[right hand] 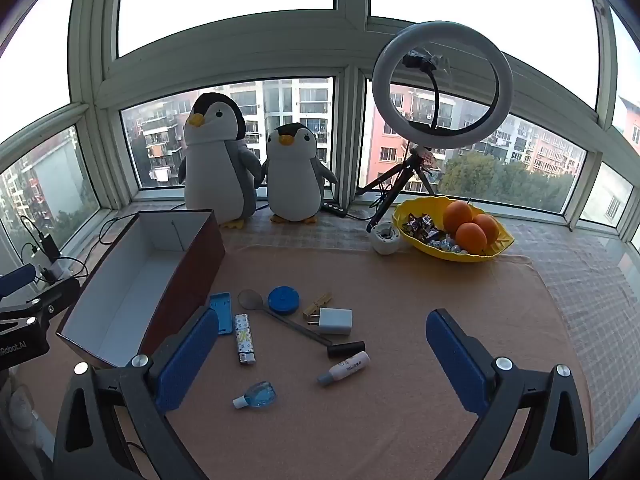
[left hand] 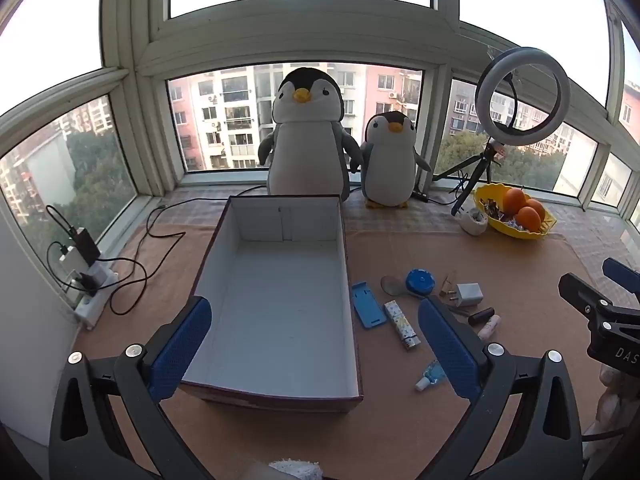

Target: Organize rigid objects

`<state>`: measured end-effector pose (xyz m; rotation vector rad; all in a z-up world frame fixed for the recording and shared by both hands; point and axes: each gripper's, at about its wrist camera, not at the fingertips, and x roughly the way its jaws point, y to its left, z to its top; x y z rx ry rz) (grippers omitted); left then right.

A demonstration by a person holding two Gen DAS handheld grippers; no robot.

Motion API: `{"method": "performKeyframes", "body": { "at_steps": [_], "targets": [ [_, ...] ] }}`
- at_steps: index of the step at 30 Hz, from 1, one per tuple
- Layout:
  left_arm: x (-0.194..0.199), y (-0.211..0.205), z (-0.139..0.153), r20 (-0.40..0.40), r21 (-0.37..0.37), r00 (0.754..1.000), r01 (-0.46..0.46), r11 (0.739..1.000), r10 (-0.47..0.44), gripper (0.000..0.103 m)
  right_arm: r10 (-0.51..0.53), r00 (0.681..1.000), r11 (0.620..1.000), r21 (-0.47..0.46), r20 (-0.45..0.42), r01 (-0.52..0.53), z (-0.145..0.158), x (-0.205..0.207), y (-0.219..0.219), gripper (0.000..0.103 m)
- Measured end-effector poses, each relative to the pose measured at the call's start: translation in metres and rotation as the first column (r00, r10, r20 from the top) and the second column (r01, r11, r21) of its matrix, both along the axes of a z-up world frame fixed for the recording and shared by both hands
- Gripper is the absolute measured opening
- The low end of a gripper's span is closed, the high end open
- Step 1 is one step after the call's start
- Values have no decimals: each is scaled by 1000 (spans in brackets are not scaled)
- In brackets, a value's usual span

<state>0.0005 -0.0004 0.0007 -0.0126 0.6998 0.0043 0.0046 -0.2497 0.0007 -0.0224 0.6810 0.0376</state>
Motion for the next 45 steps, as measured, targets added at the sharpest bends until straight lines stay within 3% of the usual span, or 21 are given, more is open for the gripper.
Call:
{"method": "performKeyframes", "body": {
  "at_steps": [45],
  "targets": [
    [-3,0,-3,-12,3,1000,8,1000,-8,103,2,1000,1000,-14,-7,-2,-2,2,2,102]
  ]
}}
